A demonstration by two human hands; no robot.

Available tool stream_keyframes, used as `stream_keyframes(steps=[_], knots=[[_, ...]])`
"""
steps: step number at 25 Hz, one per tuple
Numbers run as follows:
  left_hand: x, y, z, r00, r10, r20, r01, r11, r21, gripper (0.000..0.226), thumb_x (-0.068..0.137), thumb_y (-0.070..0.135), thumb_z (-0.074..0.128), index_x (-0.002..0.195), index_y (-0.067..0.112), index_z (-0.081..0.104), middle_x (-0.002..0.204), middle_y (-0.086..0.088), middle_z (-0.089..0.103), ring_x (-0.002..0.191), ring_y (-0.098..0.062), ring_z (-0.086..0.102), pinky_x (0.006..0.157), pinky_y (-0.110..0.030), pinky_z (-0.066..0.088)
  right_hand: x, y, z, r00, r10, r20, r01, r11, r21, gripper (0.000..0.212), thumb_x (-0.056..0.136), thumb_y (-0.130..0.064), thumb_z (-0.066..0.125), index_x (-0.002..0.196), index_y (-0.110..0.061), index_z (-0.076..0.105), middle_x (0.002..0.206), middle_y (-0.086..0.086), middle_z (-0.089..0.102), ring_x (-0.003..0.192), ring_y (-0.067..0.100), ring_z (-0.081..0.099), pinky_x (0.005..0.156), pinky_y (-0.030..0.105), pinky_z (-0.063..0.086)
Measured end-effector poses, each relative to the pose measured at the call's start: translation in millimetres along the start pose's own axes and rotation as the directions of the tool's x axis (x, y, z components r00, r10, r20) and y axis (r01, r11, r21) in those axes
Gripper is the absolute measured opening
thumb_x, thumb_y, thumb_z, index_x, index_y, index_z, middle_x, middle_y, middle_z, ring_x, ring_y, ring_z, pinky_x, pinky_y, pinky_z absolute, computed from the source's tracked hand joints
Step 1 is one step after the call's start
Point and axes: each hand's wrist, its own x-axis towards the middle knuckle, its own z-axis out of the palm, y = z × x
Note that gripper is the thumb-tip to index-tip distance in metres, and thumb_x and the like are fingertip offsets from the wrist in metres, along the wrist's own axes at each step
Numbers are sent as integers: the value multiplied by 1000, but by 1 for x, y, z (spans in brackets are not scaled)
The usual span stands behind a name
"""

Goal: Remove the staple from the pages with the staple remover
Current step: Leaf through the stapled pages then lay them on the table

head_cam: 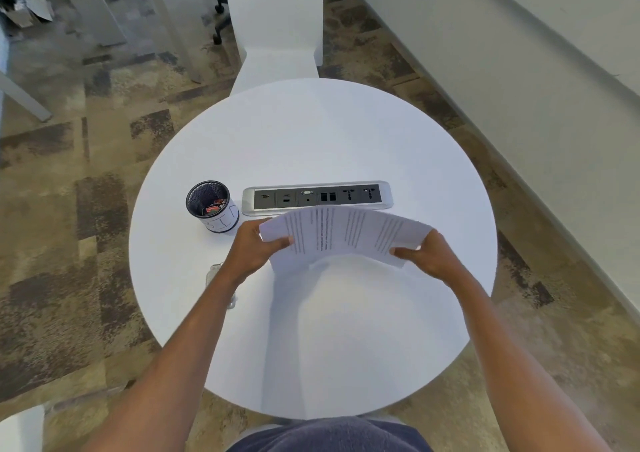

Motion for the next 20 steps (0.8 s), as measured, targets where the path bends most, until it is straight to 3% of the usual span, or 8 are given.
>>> stream_keyframes(steps=[4,6,9,11,14,17,20], knots=[[-4,-11,3,998,64,-20,-63,997,47,19,78,7,77,97,11,76,98,-5,76,96,-20,69,87,-40,55,-4,17,11,1000,-6,19,5,999,32,20,84,-12,74,104,-18,74,105,0,75,99,21,68,82,36,51],[-3,-9,5,999,42,-28,-41,999,36,13,79,6,75,91,12,77,90,-1,77,85,-14,69,79,-34,55,-2,15,10,999,20,-35,-17,997,78,21,88,-11,70,108,-17,69,107,4,72,100,20,65,81,31,49],[0,1,4,999,17,-52,-16,1000,19,14,80,10,75,82,24,77,74,12,75,70,-4,63,68,-18,47,-1,7,3,999,2,-43,2,994,108,32,89,-11,68,121,-15,63,118,6,69,109,21,65,92,38,52],[1,5,2,997,50,-61,-50,999,-8,13,79,10,77,89,18,77,83,7,76,78,-5,66,72,-15,48,-1,9,0,999,-2,-38,6,993,121,33,89,-12,69,121,-17,64,117,5,70,109,20,65,95,43,53],[0,-6,-1,999,34,-4,-34,998,55,29,76,12,79,105,18,74,101,2,75,95,-7,67,83,-18,50,-6,16,3,997,41,72,-47,995,91,36,83,-14,75,116,-25,66,116,-1,72,110,16,66,100,50,50],[-5,-20,1,999,36,-9,-34,992,120,18,80,7,74,92,21,76,94,-2,76,85,-8,68,78,-25,49,-11,16,-1,993,46,113,-54,996,72,55,79,-19,80,129,-25,59,130,-7,64,127,14,55,111,41,39],[-2,-10,5,999,40,-25,-37,993,113,11,84,9,71,87,17,77,86,-4,76,75,-4,64,73,-22,49,-16,-5,-27,998,63,-32,-60,994,96,90,74,-23,84,149,-22,34,152,0,41,143,17,34,109,31,31]])
